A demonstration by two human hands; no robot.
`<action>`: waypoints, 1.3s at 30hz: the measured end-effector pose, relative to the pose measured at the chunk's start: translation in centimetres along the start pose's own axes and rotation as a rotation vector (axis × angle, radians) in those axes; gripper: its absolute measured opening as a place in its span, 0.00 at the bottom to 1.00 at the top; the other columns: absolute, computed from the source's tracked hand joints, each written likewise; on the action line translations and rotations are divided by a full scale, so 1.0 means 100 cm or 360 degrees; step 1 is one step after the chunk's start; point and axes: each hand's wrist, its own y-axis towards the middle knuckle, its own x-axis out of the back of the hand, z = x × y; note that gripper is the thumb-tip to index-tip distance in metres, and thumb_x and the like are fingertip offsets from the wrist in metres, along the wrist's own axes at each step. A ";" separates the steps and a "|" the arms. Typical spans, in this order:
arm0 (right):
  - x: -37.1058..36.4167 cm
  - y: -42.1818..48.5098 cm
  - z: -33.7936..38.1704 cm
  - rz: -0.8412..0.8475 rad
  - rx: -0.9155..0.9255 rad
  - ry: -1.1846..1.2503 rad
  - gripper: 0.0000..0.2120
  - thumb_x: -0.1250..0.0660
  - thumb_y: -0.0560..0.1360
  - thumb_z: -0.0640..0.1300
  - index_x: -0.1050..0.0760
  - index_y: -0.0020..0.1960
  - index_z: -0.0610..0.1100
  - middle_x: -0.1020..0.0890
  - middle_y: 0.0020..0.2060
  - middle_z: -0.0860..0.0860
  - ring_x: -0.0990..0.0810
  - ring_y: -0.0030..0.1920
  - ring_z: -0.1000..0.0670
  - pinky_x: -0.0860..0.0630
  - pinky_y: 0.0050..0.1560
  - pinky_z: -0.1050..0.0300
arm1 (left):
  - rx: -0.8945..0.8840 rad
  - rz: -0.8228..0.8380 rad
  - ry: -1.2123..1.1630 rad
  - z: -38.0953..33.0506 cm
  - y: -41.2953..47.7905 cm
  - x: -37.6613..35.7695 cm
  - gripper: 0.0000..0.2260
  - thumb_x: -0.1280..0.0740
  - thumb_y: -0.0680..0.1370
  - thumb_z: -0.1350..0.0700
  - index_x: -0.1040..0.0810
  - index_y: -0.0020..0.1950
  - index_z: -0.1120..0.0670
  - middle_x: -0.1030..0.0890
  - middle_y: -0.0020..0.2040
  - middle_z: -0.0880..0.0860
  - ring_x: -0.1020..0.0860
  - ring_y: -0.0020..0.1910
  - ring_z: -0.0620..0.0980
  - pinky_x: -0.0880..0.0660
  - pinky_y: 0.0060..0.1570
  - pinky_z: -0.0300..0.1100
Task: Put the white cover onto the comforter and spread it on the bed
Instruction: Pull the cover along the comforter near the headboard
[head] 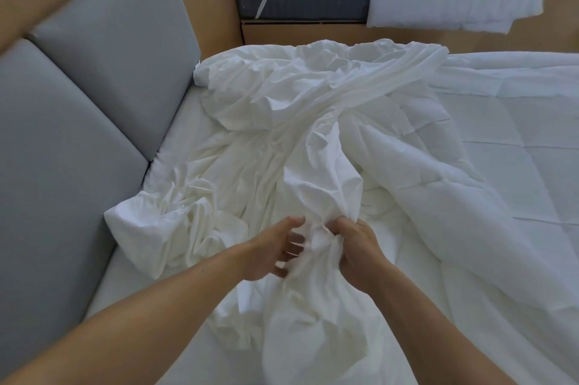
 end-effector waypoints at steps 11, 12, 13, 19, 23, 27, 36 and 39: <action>0.004 -0.008 -0.005 0.0065 0.0161 -0.0996 0.21 0.21 0.63 0.39 0.20 0.54 0.49 0.14 0.46 0.48 0.15 0.46 0.47 0.17 0.47 0.45 | -0.0575 -0.0343 0.0101 -0.027 -0.015 -0.003 0.11 0.27 0.76 0.51 0.17 0.44 0.59 0.20 0.35 0.52 0.24 0.40 0.51 0.29 0.44 0.43; 0.005 -0.009 -0.007 0.0022 0.0137 -0.1138 0.21 0.21 0.63 0.41 0.21 0.54 0.51 0.15 0.45 0.51 0.15 0.45 0.50 0.17 0.45 0.49 | -0.0650 -0.0390 0.0183 -0.033 -0.019 -0.001 0.12 0.25 0.74 0.50 0.18 0.39 0.58 0.21 0.32 0.52 0.25 0.39 0.52 0.29 0.44 0.44; 0.005 -0.010 -0.010 -0.0016 0.0130 -0.1193 0.20 0.22 0.65 0.42 0.21 0.55 0.51 0.15 0.45 0.52 0.15 0.45 0.51 0.17 0.46 0.50 | -0.0722 -0.0394 0.0275 -0.040 -0.024 0.000 0.14 0.24 0.73 0.49 0.20 0.35 0.56 0.22 0.31 0.51 0.25 0.38 0.52 0.29 0.44 0.44; -0.005 -0.015 -0.009 -0.0138 0.0233 -0.0795 0.06 0.31 0.75 0.38 0.18 0.49 0.47 0.14 0.44 0.48 0.15 0.47 0.46 0.18 0.46 0.51 | -0.0879 -0.0214 0.0356 -0.063 -0.040 -0.010 0.10 0.30 0.78 0.55 0.20 0.37 0.53 0.20 0.35 0.49 0.24 0.38 0.47 0.29 0.41 0.37; -0.002 -0.020 -0.001 -0.0051 0.0165 -0.0316 0.19 0.28 0.67 0.46 0.20 0.56 0.43 0.13 0.47 0.46 0.14 0.47 0.45 0.20 0.43 0.53 | -0.0429 -0.0417 0.0262 -0.029 -0.025 0.003 0.11 0.32 0.73 0.44 0.23 0.53 0.46 0.20 0.56 0.51 0.23 0.55 0.52 0.25 0.55 0.48; -0.001 -0.026 0.000 0.0074 0.0096 -0.0209 0.10 0.34 0.77 0.40 0.20 0.56 0.39 0.15 0.51 0.40 0.16 0.52 0.39 0.20 0.54 0.42 | 0.0062 -0.0067 0.0033 0.002 -0.017 0.003 0.37 0.34 0.67 0.28 0.24 0.66 0.53 0.21 0.63 0.55 0.23 0.62 0.55 0.27 0.61 0.56; -0.009 -0.033 -0.013 0.0026 0.0235 -0.0557 0.17 0.22 0.71 0.47 0.19 0.58 0.47 0.13 0.48 0.49 0.14 0.50 0.48 0.17 0.53 0.47 | -0.0635 -0.0537 0.0311 -0.029 -0.027 -0.009 0.14 0.31 0.79 0.49 0.21 0.40 0.58 0.20 0.34 0.53 0.23 0.33 0.49 0.25 0.40 0.45; -0.011 -0.032 -0.016 0.0039 0.0166 -0.0826 0.20 0.19 0.64 0.41 0.19 0.54 0.49 0.13 0.47 0.51 0.14 0.48 0.50 0.17 0.50 0.52 | -0.0879 -0.0602 0.0565 -0.049 -0.044 -0.013 0.19 0.31 0.79 0.49 0.27 0.32 0.58 0.26 0.29 0.51 0.27 0.29 0.47 0.28 0.34 0.42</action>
